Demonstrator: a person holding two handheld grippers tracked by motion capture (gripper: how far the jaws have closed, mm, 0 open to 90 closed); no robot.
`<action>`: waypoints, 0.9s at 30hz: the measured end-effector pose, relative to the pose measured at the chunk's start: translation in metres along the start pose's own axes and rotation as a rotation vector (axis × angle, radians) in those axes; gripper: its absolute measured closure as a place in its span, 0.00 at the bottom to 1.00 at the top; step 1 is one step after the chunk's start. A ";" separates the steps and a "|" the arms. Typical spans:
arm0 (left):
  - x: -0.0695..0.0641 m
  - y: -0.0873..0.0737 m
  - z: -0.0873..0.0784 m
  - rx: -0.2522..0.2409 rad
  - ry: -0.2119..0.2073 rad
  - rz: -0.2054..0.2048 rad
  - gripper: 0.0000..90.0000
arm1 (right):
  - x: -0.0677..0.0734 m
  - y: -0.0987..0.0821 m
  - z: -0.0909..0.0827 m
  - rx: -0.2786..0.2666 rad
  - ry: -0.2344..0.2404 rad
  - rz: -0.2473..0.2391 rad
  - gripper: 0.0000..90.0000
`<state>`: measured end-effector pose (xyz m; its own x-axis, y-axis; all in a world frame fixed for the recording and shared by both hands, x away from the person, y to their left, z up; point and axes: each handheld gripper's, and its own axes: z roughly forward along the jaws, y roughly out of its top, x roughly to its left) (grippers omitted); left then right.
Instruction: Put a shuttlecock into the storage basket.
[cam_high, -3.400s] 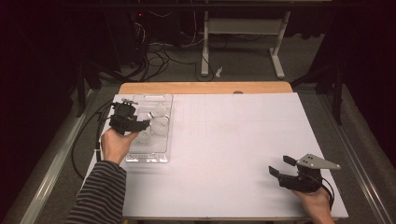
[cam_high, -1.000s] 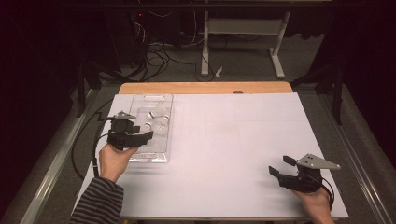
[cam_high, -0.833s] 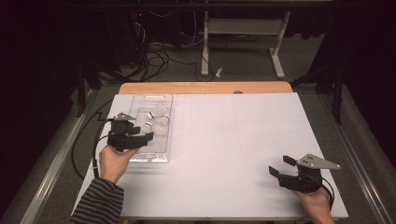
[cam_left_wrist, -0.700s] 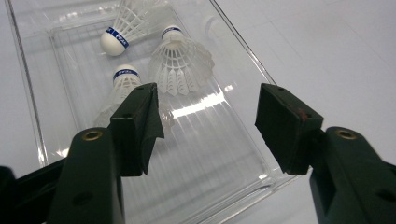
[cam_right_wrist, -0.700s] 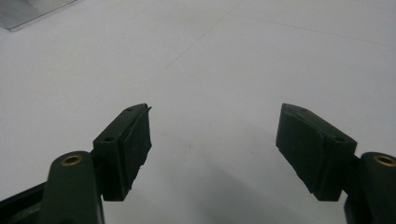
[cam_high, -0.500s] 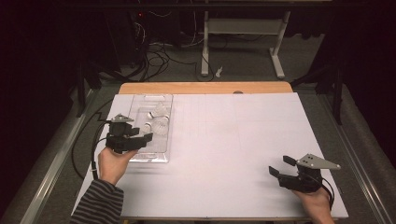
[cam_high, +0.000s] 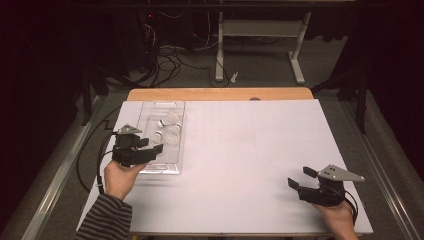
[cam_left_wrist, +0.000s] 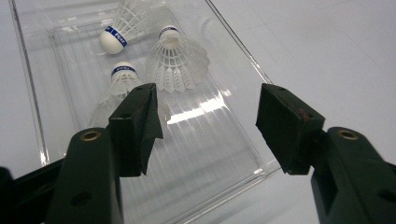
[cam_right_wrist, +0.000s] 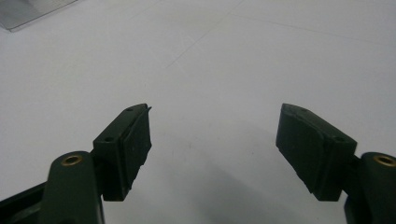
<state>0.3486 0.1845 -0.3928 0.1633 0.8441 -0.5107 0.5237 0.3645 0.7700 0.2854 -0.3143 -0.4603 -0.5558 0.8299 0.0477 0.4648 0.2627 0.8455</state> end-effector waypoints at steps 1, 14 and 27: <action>0.000 0.000 0.000 -0.001 0.000 0.000 0.44 | 0.000 0.000 0.000 0.000 0.000 0.000 0.30; 0.001 -0.004 -0.006 -0.010 -0.009 0.000 0.44 | 0.000 0.000 0.000 0.001 0.000 0.000 0.30; 0.002 -0.009 -0.012 -0.029 -0.023 0.000 0.43 | 0.000 0.000 0.000 0.002 0.000 0.000 0.30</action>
<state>0.3338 0.1875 -0.3963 0.1830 0.8349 -0.5190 0.4993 0.3759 0.7807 0.2854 -0.3142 -0.4603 -0.5560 0.8298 0.0478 0.4659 0.2634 0.8447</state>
